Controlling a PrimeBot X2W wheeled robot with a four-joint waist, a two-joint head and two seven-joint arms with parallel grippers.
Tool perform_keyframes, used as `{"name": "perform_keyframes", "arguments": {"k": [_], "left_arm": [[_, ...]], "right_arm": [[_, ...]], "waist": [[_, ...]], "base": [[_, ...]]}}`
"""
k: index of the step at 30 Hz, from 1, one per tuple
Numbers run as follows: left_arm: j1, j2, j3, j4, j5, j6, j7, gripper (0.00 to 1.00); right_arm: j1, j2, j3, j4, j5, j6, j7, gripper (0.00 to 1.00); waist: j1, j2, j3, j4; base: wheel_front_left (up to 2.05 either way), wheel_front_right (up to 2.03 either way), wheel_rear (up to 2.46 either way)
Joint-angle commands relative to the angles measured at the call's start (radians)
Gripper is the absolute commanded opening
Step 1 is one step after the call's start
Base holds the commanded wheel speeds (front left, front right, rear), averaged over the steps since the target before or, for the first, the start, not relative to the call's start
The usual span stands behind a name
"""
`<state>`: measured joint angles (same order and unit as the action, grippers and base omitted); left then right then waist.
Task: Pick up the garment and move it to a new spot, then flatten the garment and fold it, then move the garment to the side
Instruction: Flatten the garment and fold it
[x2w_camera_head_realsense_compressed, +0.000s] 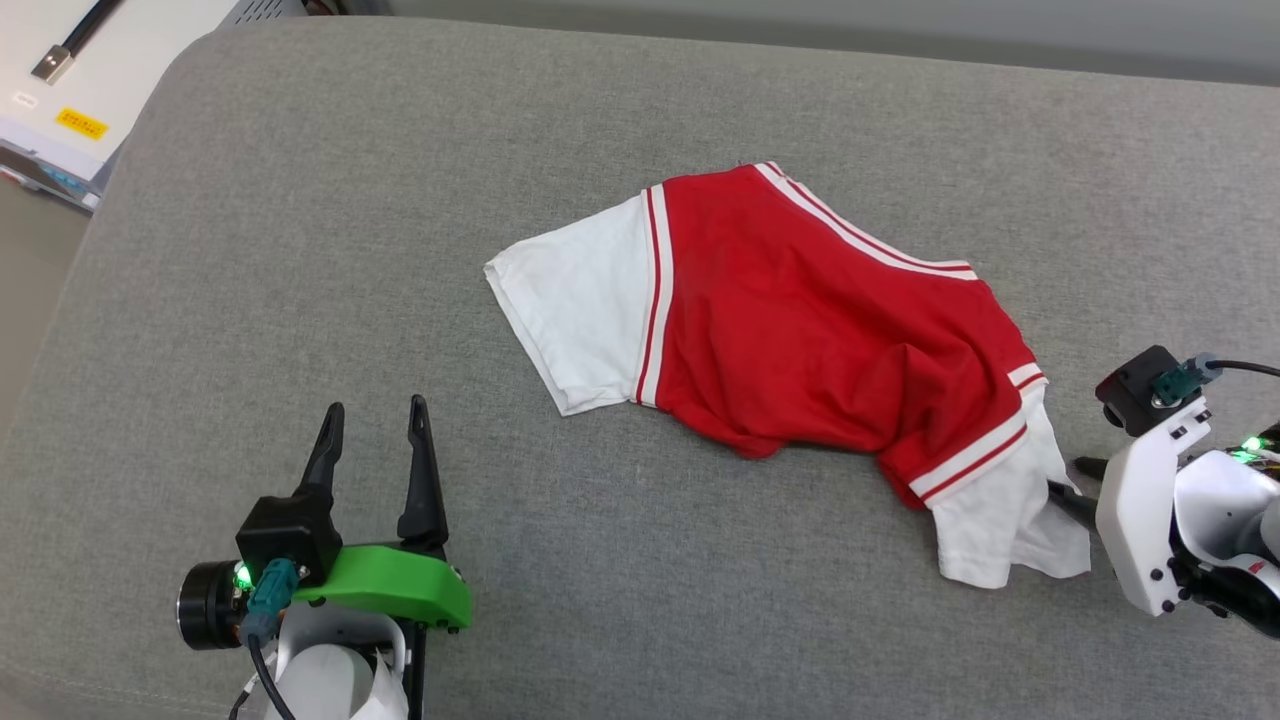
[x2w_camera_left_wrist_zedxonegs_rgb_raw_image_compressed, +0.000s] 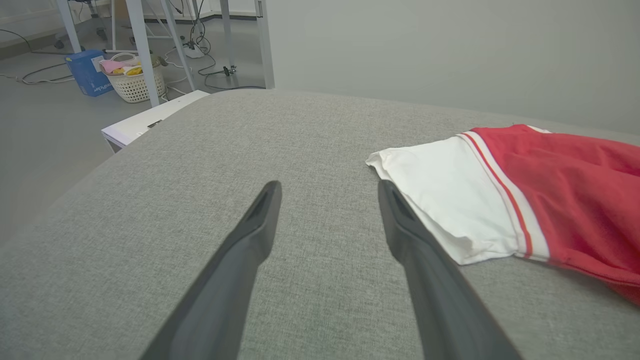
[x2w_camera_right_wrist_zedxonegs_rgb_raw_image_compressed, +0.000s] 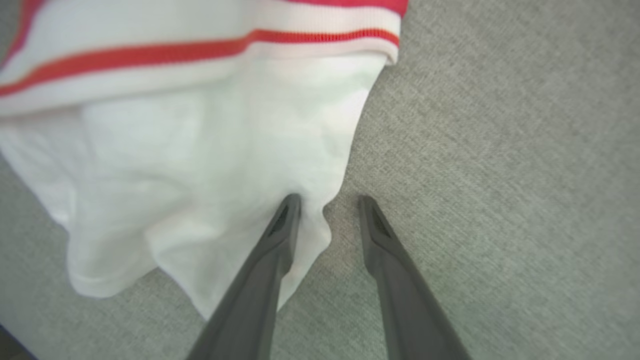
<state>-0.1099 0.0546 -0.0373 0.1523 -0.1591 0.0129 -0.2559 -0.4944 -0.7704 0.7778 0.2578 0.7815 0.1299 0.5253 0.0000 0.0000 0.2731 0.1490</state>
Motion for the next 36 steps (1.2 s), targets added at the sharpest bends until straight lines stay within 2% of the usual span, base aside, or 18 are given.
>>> {"name": "perform_keyframes", "arguments": {"k": [1,5,9,14,19,23,27,32,36], "left_arm": [[-0.007,-0.004,0.003,0.001,0.001,0.0,-0.006,1.0],[-0.001,-0.004,0.012,0.004,0.007,-0.008,-0.006,1.0],[0.003,-0.004,0.024,-0.002,0.012,-0.014,-0.006,1.0],[-0.012,-0.004,0.026,-0.016,0.015,-0.019,-0.006,1.0],[-0.041,-0.004,0.019,-0.026,0.009,-0.019,-0.006,1.0],[-0.067,-0.004,0.011,-0.031,0.005,-0.016,-0.006,1.0],[-0.094,-0.004,0.005,-0.034,-0.001,-0.011,-0.006,1.0],[-0.118,-0.004,-0.009,-0.034,-0.008,-0.006,-0.006,1.0],[-0.124,-0.004,-0.014,-0.029,-0.01,-0.002,-0.006,1.0]], "right_arm": [[0.024,0.029,0.032,0.014,0.012,0.001,-0.021,0.0],[-0.003,-0.007,-0.009,-0.018,0.009,0.001,-0.112,0.0],[-0.018,-0.069,-0.08,-0.079,0.008,0.001,-0.148,0.0],[-0.05,-0.139,-0.187,-0.141,0.007,0.001,-0.122,0.0],[-0.12,-0.171,-0.253,-0.126,0.004,0.001,-0.051,0.0],[-0.205,-0.146,-0.259,-0.046,-0.014,0.001,0.004,0.0],[-0.294,-0.081,-0.238,0.086,-0.052,0.001,0.032,0.0],[-0.355,0.012,-0.211,0.279,-0.085,0.001,0.01,0.0],[-0.36,0.061,-0.19,0.389,-0.08,0.001,-0.012,0.0]], "waist": [[0.0,0.0,-0.02,-0.02],[0.0,0.0,-0.04,-0.039],[0.0,0.0,-0.04,-0.049],[0.0,0.0,-0.002,-0.044],[0.0,0.0,0.052,-0.023],[0.0,0.0,0.101,-0.004],[0.0,0.0,0.148,0.01],[0.0,0.0,0.185,0.028],[0.0,0.0,0.185,0.033]], "base": [[0.0,0.0,0.0],[0.0,0.0,0.0],[0.0,0.0,0.0],[0.0,0.0,0.0],[0.0,0.0,0.0],[0.0,0.0,0.0],[0.0,0.0,0.0],[0.0,0.0,0.0],[0.0,0.0,0.0]]}}
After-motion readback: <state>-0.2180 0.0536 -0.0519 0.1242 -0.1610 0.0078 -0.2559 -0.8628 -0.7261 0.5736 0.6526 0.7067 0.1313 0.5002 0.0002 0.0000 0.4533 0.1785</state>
